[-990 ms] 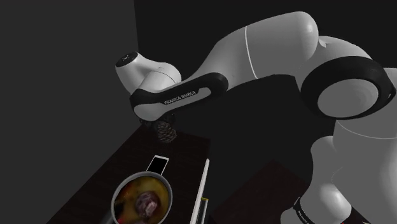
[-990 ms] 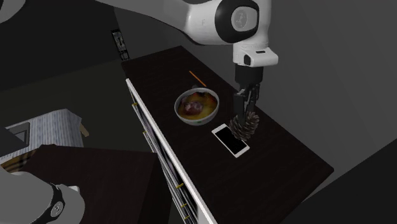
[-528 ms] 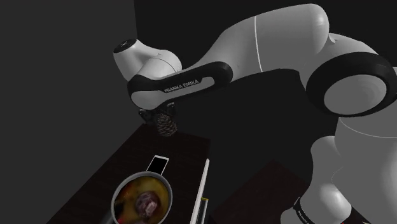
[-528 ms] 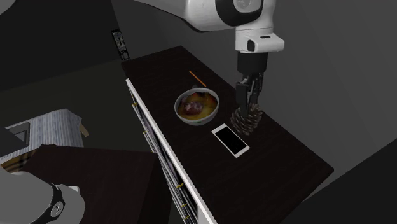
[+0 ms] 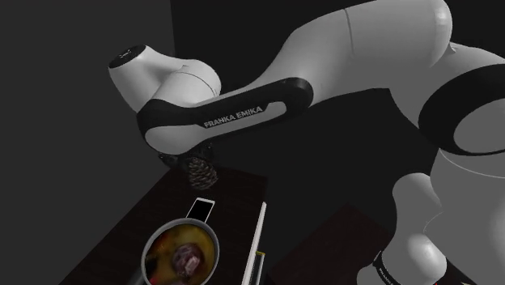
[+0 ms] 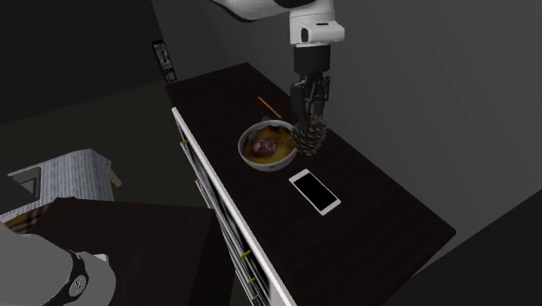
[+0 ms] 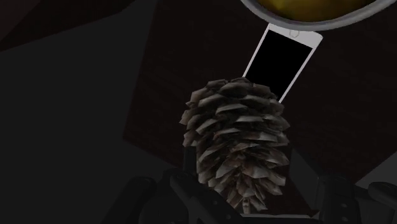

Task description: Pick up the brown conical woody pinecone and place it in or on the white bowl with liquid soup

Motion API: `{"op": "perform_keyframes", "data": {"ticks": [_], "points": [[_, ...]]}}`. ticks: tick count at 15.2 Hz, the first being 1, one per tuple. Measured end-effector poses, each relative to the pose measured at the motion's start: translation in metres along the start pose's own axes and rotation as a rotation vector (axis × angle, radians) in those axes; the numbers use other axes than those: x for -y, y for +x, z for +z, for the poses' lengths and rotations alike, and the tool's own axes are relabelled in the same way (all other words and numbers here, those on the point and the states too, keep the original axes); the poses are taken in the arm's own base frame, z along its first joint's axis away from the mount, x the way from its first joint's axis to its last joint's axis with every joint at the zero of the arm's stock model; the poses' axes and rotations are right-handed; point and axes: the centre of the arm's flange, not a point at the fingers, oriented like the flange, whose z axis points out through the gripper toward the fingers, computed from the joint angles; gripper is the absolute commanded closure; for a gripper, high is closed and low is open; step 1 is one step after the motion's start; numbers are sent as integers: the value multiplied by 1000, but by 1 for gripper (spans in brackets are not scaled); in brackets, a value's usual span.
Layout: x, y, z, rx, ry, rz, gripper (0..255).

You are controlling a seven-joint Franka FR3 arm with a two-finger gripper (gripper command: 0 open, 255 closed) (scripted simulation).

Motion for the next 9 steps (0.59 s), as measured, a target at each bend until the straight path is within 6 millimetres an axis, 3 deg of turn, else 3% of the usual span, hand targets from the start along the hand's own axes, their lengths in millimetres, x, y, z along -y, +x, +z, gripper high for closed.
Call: {"op": "perform_keyframes", "data": {"ticks": [9], "points": [[27,-105,-51,-1,0,0,255]]}}
